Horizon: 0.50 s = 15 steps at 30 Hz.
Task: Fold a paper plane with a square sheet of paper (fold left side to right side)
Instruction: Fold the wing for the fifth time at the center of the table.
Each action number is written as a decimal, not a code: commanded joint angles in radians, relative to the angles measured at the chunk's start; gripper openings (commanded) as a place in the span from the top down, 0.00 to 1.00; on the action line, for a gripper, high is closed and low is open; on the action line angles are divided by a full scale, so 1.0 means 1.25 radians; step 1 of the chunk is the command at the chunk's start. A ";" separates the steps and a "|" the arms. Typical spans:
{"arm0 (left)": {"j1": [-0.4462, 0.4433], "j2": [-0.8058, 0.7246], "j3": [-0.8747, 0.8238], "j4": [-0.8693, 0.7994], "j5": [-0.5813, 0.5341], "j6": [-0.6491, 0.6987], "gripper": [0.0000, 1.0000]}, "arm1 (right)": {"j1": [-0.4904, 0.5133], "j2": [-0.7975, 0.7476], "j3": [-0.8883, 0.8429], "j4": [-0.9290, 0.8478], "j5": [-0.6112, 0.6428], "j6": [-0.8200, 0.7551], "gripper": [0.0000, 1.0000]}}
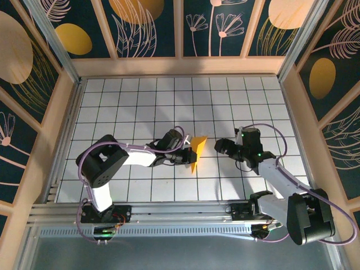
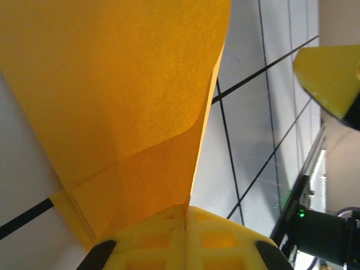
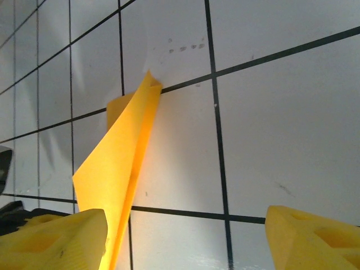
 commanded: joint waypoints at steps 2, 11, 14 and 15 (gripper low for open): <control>0.017 0.033 -0.028 0.158 0.067 -0.096 1.00 | 0.001 -0.002 -0.036 0.107 -0.068 0.065 0.28; 0.027 0.080 -0.059 0.298 0.100 -0.180 1.00 | 0.055 0.076 -0.043 0.206 -0.068 0.138 0.41; 0.031 0.087 -0.076 0.359 0.106 -0.213 1.00 | 0.075 0.109 -0.043 0.249 -0.068 0.161 0.46; 0.033 0.089 -0.084 0.387 0.109 -0.225 1.00 | 0.081 0.121 -0.043 0.266 -0.069 0.172 0.48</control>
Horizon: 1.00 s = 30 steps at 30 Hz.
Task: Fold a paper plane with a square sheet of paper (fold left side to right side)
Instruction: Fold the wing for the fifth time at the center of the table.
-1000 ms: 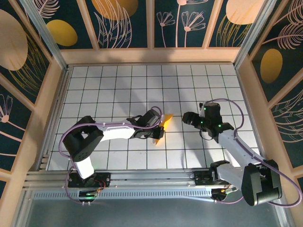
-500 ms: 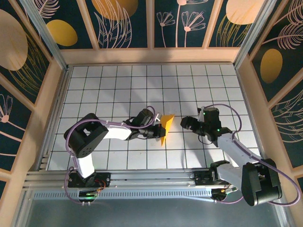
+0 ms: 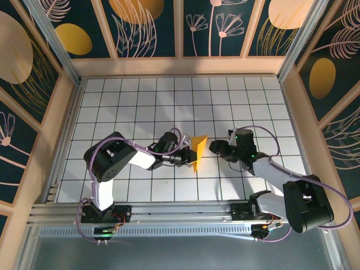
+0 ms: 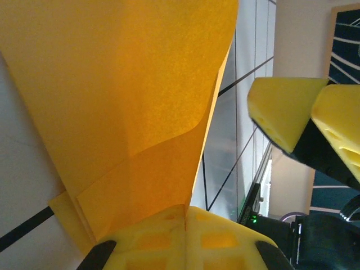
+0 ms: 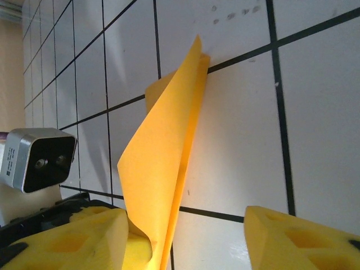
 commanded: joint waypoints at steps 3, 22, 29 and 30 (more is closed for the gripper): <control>0.010 0.023 -0.031 0.154 0.031 -0.074 1.00 | 0.027 0.048 -0.003 0.110 -0.010 0.058 0.50; 0.015 0.050 -0.090 0.282 0.019 -0.131 1.00 | 0.095 0.186 0.043 0.210 0.026 0.113 0.55; 0.015 0.063 -0.096 0.315 0.020 -0.153 1.00 | 0.107 0.229 0.063 0.221 0.031 0.117 0.58; 0.015 0.063 -0.097 0.319 0.019 -0.155 1.00 | 0.108 0.232 0.066 0.221 0.033 0.118 0.58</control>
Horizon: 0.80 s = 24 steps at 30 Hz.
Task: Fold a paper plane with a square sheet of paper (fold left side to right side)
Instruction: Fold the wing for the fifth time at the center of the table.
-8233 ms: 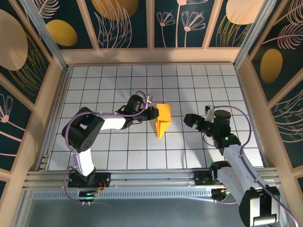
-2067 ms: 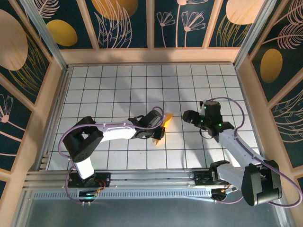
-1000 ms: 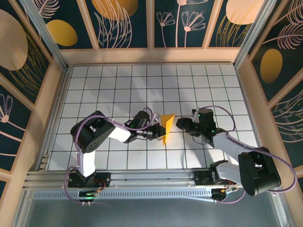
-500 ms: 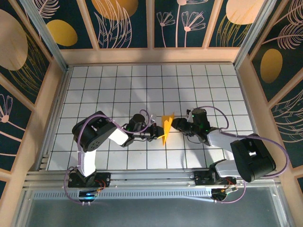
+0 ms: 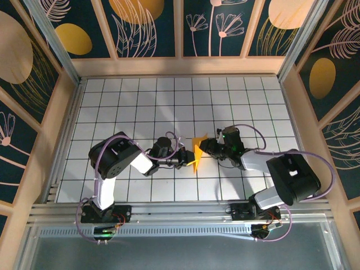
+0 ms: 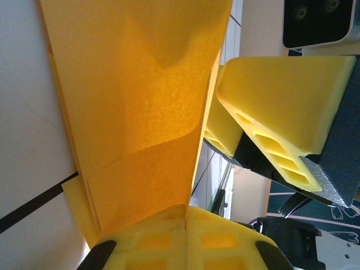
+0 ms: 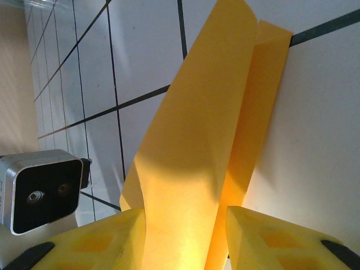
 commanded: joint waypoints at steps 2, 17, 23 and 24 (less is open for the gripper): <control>0.007 0.015 -0.013 0.065 0.010 -0.022 1.00 | 0.010 0.023 0.023 0.028 0.021 0.011 0.58; 0.007 0.040 -0.018 0.097 0.010 -0.046 1.00 | 0.026 0.084 0.044 0.026 0.028 0.017 0.60; 0.007 0.037 -0.025 0.094 0.005 -0.042 0.86 | 0.030 0.105 0.055 -0.017 0.049 0.014 0.61; 0.007 0.035 -0.026 0.090 0.004 -0.039 0.85 | 0.031 0.108 0.057 -0.023 0.052 0.012 0.61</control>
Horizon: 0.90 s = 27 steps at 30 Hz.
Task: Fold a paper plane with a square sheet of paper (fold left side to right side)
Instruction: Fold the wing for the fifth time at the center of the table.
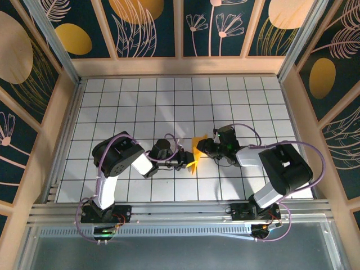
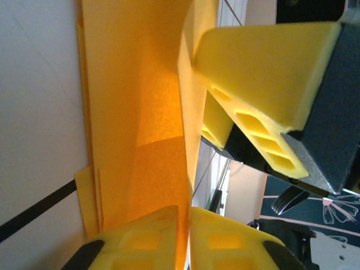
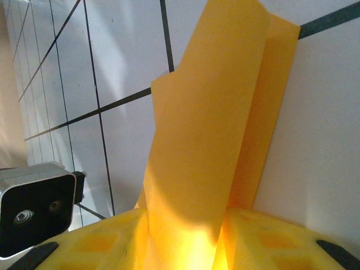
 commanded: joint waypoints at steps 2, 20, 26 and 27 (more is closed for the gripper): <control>0.009 -0.003 -0.009 0.027 0.002 0.011 0.82 | 0.011 0.026 0.017 -0.040 0.039 -0.004 0.61; 0.049 -0.033 0.045 -0.113 0.001 0.095 0.66 | 0.019 0.031 0.029 -0.068 0.055 -0.017 0.61; 0.049 -0.028 0.086 -0.202 -0.011 0.147 0.71 | 0.020 0.031 0.032 -0.073 0.058 -0.020 0.61; 0.049 -0.030 0.093 -0.228 -0.020 0.162 0.73 | 0.020 0.031 0.032 -0.074 0.058 -0.019 0.61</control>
